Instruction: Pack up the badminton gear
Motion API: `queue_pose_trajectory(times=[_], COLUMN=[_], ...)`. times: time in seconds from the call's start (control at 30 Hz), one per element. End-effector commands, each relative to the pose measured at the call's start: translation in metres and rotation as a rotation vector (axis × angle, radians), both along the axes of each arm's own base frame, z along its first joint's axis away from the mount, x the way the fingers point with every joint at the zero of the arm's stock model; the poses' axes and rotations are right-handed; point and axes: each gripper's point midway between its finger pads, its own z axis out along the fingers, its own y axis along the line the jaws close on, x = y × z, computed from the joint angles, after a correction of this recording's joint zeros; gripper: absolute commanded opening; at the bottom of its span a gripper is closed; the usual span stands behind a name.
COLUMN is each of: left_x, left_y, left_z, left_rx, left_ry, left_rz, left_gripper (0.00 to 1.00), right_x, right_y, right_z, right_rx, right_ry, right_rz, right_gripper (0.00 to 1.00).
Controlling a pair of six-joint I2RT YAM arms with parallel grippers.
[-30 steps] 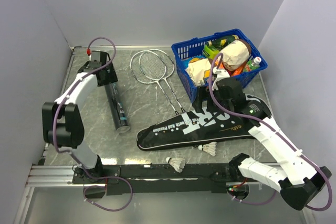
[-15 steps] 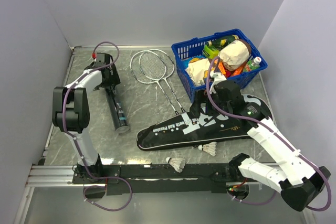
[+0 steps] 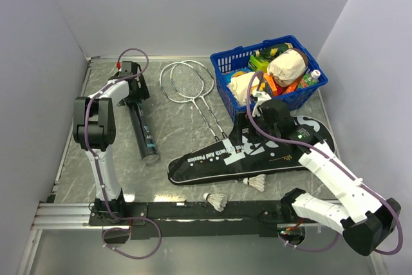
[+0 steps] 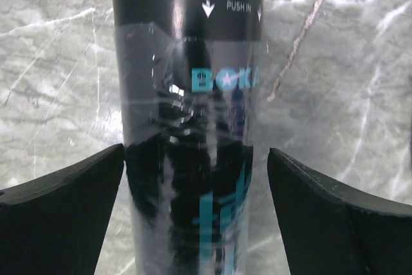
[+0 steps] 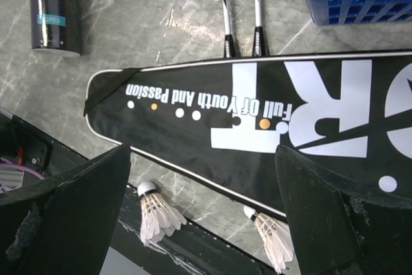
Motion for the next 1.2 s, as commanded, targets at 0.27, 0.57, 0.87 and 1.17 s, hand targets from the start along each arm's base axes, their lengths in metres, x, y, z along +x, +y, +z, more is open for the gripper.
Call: queue_pose_trajectory(times=[0.27,0.57,0.87,1.17], left_x=[0.015,0.013,0.016,0.006], left_y=[0.014,0.015,0.001,-0.044], left_z=[-0.004,-0.006,0.037,0.103], left_rx=[0.030,0.035,0.011,0.000], left_ry=[-0.019,-0.022,-0.141,-0.239], left_rz=[0.060,0.051,-0.065,-0.322], left_gripper=[0.95,0.51,0.02,0.01], right_x=[0.005,0.005,0.006,0.000], right_y=[0.014,0.018,0.020,0.015], right_z=[-0.010,-0.014,-0.009,0.007], right_rx=[0.033,0.032,0.033,0.041], right_ry=[0.023,0.039,0.032,0.008], right_rz=[0.027,0.039,0.046,0.039], right_gripper=[1.00,1.00,1.00,1.00])
